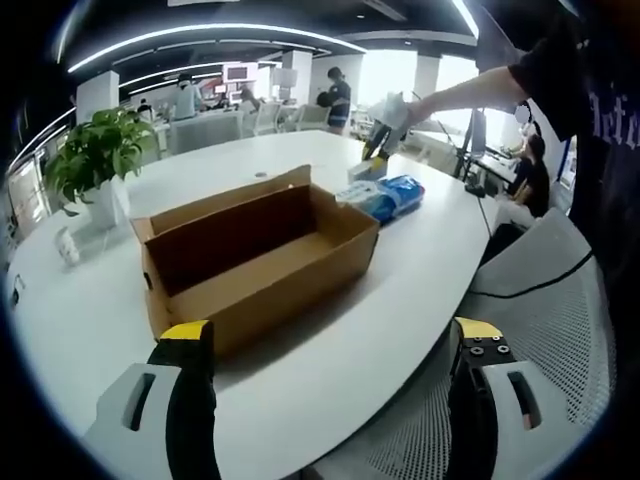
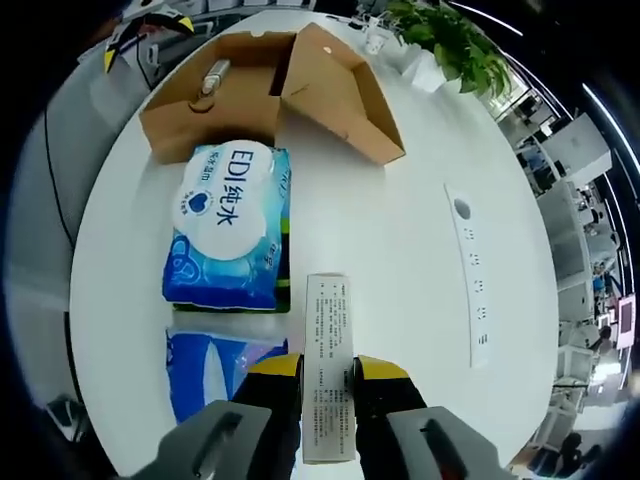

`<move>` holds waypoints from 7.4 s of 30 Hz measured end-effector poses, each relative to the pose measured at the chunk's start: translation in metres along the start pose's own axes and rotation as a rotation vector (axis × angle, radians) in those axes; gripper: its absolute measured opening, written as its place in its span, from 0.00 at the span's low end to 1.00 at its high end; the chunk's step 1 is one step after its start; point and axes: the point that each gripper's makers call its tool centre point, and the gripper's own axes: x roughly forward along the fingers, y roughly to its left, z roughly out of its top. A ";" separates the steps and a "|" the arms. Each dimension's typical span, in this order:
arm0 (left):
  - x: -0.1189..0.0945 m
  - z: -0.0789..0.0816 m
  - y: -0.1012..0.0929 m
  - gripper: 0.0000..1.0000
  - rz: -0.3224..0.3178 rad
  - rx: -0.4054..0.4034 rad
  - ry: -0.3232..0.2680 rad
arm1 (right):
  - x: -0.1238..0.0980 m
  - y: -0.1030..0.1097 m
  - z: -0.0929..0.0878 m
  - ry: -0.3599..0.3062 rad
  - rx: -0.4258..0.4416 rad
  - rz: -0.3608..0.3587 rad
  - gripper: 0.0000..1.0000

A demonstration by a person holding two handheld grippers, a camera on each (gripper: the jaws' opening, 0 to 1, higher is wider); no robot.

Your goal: Operate the shoe box by opening the lid, removing the specified soft item, and placing it in the target area until the item is outside and the box remains undamaged.

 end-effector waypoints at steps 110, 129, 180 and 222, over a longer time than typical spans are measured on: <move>-0.003 0.003 0.017 0.97 0.028 -0.041 -0.043 | -0.029 -0.003 -0.016 0.000 0.223 -0.076 0.73; -0.005 0.018 0.025 0.98 0.026 -0.061 -0.087 | -0.050 0.022 0.003 -0.095 0.365 -0.105 0.87; 0.001 0.058 0.066 0.95 0.000 -0.005 -0.113 | -0.103 0.110 0.045 -0.338 0.660 -0.272 1.00; 0.035 0.065 0.094 0.80 -0.067 0.250 0.077 | -0.143 0.193 0.074 -0.467 0.779 -0.359 1.00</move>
